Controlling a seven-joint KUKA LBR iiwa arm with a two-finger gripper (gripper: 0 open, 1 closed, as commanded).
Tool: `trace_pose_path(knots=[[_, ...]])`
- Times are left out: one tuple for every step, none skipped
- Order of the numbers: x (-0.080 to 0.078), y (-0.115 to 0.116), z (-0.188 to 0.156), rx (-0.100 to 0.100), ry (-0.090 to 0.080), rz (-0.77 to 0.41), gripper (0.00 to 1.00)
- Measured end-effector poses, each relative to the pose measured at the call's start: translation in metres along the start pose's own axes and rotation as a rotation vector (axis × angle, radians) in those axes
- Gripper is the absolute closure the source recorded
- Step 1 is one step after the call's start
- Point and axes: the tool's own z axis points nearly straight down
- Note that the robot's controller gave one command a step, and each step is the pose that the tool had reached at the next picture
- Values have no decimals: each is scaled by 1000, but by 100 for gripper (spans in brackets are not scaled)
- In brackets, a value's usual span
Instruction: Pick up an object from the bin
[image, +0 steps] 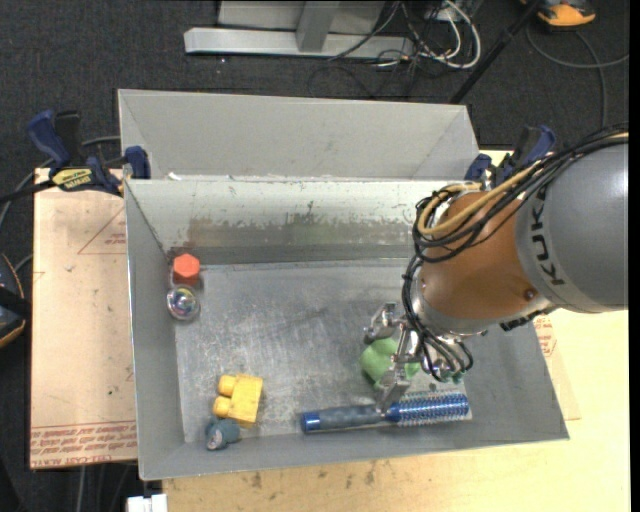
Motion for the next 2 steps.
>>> trace_pose_path(knots=[[-51, -17, 6, 1, 1, 414, 0], [-6, -42, 48, -4, -36, 121, 0]])
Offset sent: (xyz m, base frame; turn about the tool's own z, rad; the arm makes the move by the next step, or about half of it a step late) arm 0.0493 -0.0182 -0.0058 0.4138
